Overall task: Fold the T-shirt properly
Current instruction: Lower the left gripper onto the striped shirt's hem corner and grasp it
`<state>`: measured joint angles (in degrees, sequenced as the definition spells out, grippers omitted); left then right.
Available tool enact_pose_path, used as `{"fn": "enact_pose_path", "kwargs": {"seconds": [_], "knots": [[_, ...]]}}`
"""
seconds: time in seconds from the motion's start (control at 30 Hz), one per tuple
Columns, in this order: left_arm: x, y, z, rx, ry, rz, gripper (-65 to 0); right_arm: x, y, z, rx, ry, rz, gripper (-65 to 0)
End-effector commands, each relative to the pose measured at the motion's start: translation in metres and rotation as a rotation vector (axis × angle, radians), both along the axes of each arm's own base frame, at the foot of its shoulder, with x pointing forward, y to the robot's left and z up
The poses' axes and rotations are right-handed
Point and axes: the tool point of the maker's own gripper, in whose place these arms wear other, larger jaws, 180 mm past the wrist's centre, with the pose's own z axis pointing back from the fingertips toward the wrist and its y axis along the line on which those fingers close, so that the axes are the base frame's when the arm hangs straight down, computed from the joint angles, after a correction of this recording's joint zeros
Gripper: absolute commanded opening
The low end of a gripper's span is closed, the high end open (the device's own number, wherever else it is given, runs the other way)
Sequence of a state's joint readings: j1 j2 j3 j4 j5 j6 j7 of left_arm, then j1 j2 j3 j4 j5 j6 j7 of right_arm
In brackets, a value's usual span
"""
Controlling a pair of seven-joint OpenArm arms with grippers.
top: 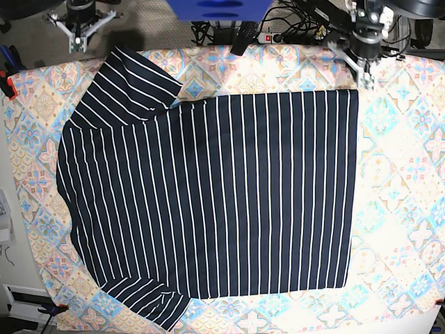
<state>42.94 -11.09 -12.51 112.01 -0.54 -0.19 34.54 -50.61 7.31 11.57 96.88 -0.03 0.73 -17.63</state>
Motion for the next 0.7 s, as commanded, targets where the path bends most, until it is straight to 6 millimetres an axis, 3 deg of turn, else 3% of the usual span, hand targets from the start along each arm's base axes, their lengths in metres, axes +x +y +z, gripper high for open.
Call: {"fn": "enact_pose_path", "kwargs": {"seconds": [0.0,0.13,0.3,0.47,0.67], "knots": [[0.008,-0.001,0.006,-0.017,-0.024,0.008,-65.0,-0.001,-0.006,0.006,-0.024,-0.003,-0.001,-65.0],[0.02,-0.014,0.006,-0.165,-0.053,0.069,-61.0,-0.001,-0.006,0.004,-0.021,0.009,-0.007,-65.0],[0.021,-0.035,0.004,-0.385,-0.083,0.158,-45.8,0.007,-0.006,0.005,-0.022,-0.007,-0.009,-65.0],[0.013,-0.023,-0.003,-0.532,-0.121,0.338,-36.3,0.018,-0.006,0.006,-0.021,-0.031,-0.01,-65.0],[0.007,-0.009,-0.017,-0.699,-0.146,0.504,-36.4,0.018,-0.005,0.007,-0.02,-0.033,-0.011,-65.0]]}}
